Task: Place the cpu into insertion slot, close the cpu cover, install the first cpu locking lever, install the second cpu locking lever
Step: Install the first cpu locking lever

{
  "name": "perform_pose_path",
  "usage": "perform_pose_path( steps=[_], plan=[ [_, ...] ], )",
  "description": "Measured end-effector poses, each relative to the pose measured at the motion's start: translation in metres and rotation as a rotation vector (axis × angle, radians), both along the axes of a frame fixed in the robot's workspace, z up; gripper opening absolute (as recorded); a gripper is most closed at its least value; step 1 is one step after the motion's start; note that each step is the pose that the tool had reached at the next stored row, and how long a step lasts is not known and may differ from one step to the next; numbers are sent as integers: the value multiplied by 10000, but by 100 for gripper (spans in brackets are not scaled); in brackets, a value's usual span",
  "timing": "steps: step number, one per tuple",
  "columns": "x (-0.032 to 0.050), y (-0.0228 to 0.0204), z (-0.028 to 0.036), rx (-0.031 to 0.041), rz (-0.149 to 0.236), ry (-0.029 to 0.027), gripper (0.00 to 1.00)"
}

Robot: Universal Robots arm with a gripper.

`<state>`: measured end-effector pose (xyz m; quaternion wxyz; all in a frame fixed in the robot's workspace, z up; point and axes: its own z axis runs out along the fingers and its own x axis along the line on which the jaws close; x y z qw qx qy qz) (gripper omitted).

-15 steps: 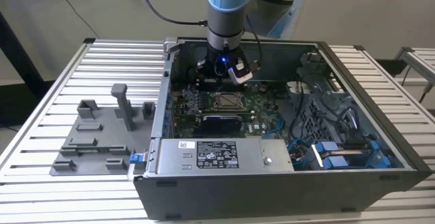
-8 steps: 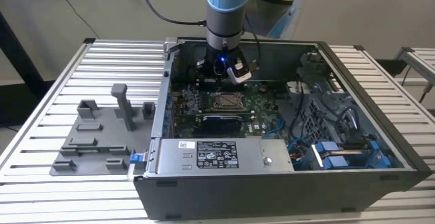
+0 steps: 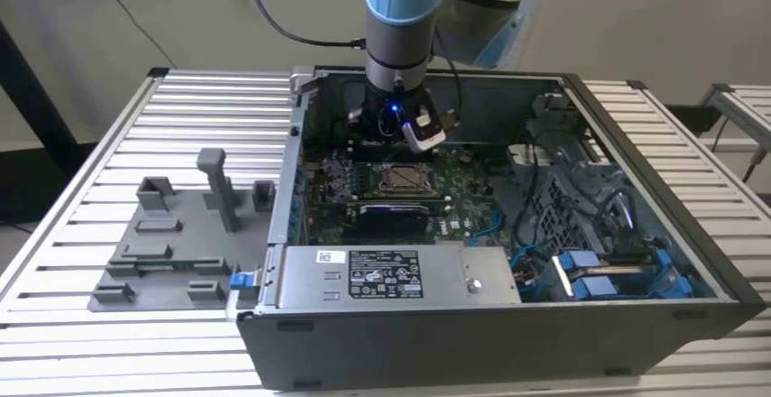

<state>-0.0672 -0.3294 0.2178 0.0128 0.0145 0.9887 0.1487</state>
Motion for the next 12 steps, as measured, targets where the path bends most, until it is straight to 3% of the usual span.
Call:
perform_pose_path(
  steps=[12],
  plan=[
    [15,6,-69,-2,3,1,11]
  ],
)
